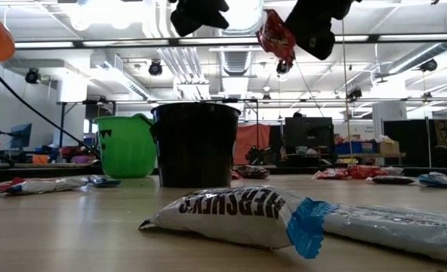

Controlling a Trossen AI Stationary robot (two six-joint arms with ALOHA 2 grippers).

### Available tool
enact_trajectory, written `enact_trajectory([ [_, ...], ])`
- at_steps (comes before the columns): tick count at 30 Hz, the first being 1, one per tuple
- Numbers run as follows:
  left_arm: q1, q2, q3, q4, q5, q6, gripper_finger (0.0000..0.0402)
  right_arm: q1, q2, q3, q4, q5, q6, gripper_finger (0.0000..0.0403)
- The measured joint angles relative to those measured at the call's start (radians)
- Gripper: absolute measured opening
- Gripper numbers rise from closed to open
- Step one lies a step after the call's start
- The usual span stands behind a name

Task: Sort candy
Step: Put the red candy pack into the orange bucket

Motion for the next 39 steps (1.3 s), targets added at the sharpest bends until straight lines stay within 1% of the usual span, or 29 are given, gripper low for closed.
enact_trajectory([
  [2,0.000,0.001,0.000,0.013,0.022,0.000,0.0139,0.000,0.006,0.000,0.000,-0.004,-0.010,0.0008],
  [6,0.000,0.002,0.000,0.010,0.037,0.005,0.0140,0.000,0.021,0.003,0.046,-0.055,-0.024,0.0008],
  [10,0.000,0.003,0.000,0.013,0.074,0.011,0.0140,-0.001,0.040,0.027,0.047,-0.060,-0.037,0.0008],
  [18,0.003,0.003,0.000,0.020,0.073,0.018,0.0140,-0.002,0.096,0.112,0.037,-0.069,-0.090,0.0008],
  [23,0.003,0.003,0.000,0.025,0.082,0.033,0.0140,-0.002,0.126,0.137,0.031,-0.082,-0.104,0.0008],
  [29,0.004,0.004,0.000,0.025,0.208,0.036,0.0140,-0.002,0.134,0.140,0.039,-0.086,-0.104,0.0008],
  [36,0.011,0.004,0.000,0.025,0.202,0.064,0.0140,-0.002,0.132,0.140,0.041,-0.087,-0.089,0.0008],
  [39,0.012,0.004,0.000,0.025,0.143,0.088,0.0140,-0.002,0.132,0.140,0.042,-0.104,-0.082,0.0008],
])
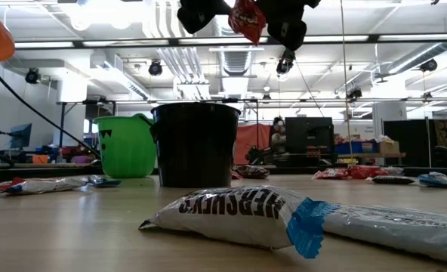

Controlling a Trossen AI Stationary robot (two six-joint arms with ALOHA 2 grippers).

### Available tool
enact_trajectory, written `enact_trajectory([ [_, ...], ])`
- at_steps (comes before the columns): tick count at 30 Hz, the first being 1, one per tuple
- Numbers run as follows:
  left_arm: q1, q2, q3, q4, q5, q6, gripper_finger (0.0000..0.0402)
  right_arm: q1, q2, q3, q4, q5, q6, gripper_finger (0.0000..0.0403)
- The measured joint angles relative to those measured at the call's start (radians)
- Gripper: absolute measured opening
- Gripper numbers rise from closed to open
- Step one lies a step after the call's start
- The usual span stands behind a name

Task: Sort candy
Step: Put the red candy pack into the orange bucket

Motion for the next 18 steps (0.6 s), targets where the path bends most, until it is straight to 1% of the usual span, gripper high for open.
enact_trajectory([
  [2,0.007,0.000,0.000,0.000,-0.007,0.001,0.0140,0.000,-0.001,0.000,0.002,-0.003,0.000,0.0008],
  [7,0.018,0.003,0.000,-0.007,0.020,-0.001,0.0139,0.000,-0.001,0.000,0.011,-0.003,-0.004,0.0008],
  [13,0.023,0.016,0.000,-0.003,0.118,-0.005,0.0139,-0.006,-0.001,0.000,0.020,-0.009,-0.009,0.0008],
  [18,0.025,0.041,0.000,0.006,0.139,-0.006,0.0139,-0.009,-0.001,0.000,0.021,-0.009,-0.011,0.0008],
])
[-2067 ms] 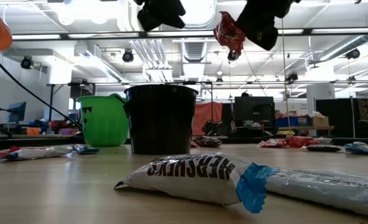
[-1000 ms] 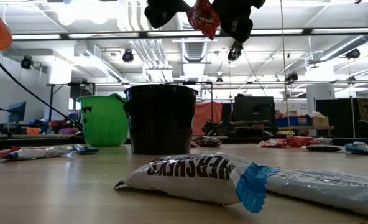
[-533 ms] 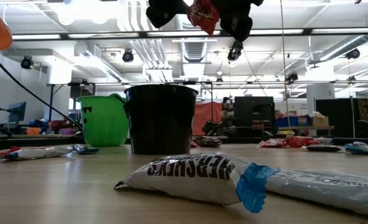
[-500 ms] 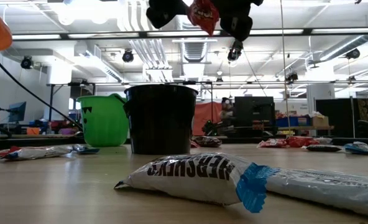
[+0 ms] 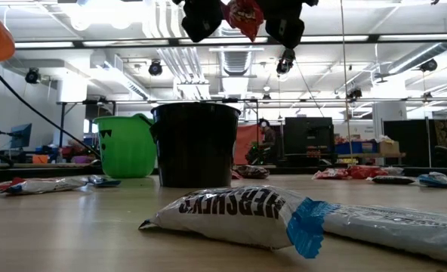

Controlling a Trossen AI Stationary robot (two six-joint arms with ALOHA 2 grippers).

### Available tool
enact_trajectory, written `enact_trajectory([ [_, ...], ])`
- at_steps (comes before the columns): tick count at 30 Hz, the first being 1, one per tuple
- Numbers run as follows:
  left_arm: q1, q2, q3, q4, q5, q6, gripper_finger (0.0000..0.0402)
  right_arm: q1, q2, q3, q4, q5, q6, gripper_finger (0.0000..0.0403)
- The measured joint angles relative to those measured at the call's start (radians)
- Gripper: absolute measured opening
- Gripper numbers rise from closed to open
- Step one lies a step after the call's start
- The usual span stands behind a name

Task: Sort candy
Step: Put the red candy pack into the orange bucket

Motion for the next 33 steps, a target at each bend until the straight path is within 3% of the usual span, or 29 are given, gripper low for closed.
enact_trajectory([
  [24,0.002,0.035,0.000,0.053,0.060,0.022,0.0137,-0.005,-0.002,0.000,0.000,0.000,-0.008,0.0009],
  [28,0.002,0.035,0.000,0.052,0.060,0.050,0.0113,-0.005,-0.002,0.004,-0.003,0.001,-0.008,0.0009],
  [33,0.002,0.035,0.000,0.056,0.065,0.067,0.0045,-0.004,-0.002,0.032,-0.016,0.000,-0.023,0.0009],
])
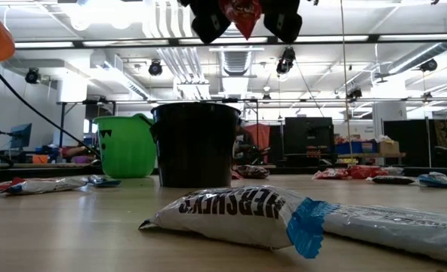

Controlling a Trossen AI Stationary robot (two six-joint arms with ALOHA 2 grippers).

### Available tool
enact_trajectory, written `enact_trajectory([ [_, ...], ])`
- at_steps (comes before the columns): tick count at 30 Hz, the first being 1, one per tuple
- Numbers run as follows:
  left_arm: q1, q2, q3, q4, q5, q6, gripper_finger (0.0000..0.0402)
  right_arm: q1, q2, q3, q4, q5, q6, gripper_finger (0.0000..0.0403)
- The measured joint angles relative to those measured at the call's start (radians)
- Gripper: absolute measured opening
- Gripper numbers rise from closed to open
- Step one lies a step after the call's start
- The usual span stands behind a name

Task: Sort candy
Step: Put the red candy pack into the orange bucket

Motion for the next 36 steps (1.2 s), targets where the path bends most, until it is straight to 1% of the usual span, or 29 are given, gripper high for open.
enact_trajectory([
  [2,-0.001,-0.001,0.000,0.002,0.002,0.015,0.0016,0.000,0.000,0.011,-0.009,-0.001,-0.007,0.0009],
  [3,-0.001,-0.002,0.000,0.003,0.001,0.016,0.0010,0.000,0.000,0.015,-0.017,0.000,-0.013,0.0009],
  [15,-0.001,-0.002,0.000,0.011,-0.005,0.019,0.0002,0.000,0.000,0.020,-0.037,0.008,-0.022,0.0009],
  [20,-0.001,-0.002,0.000,0.012,-0.004,0.019,0.0001,0.000,0.001,0.022,-0.037,0.008,0.000,0.0014],
  [24,-0.001,-0.002,0.000,0.012,-0.004,0.019,0.0001,0.000,0.001,0.022,-0.038,0.009,0.015,0.0036],
  [31,-0.001,-0.006,0.000,0.013,-0.003,0.019,0.0000,0.000,0.001,0.022,-0.038,0.013,0.017,0.0098],
  [36,-0.002,-0.006,0.000,0.013,-0.001,0.019,0.0000,0.000,0.001,0.022,-0.038,0.013,0.036,0.0132],
])
